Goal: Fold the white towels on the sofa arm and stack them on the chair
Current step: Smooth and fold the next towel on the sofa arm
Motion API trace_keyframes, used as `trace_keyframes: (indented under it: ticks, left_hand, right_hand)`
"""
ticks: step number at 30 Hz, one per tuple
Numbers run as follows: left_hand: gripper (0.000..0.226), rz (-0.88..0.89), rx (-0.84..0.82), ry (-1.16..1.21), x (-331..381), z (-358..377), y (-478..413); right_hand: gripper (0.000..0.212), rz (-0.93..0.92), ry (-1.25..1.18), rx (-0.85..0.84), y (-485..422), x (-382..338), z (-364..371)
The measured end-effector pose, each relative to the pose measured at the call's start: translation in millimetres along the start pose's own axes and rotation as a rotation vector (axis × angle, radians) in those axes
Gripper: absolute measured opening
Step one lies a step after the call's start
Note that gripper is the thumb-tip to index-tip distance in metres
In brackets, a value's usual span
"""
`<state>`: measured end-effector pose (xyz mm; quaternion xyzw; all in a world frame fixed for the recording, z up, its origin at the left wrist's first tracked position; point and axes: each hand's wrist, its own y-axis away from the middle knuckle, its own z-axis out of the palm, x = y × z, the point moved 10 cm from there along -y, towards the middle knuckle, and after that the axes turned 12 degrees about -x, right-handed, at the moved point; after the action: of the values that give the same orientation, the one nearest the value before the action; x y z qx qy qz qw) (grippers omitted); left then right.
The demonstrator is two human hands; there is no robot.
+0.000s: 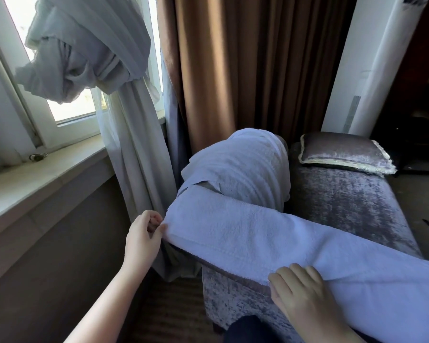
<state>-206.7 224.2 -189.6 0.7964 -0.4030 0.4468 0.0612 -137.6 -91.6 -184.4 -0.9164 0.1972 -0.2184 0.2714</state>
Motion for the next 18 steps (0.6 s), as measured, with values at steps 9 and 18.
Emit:
trace_keyframes:
  ticks: [9, 18]
  left_hand:
    - [0.025, -0.149, -0.231, 0.126, 7.4, 28.7, -5.0]
    - [0.013, -0.059, -0.210, 0.228, 33.9, -6.5, -38.0]
  right_hand:
    - [0.028, 0.158, 0.015, 0.003, 8.3, 35.0, -4.9]
    - [0.031, 0.050, -0.146, 0.064, -6.7, 21.2, -40.8]
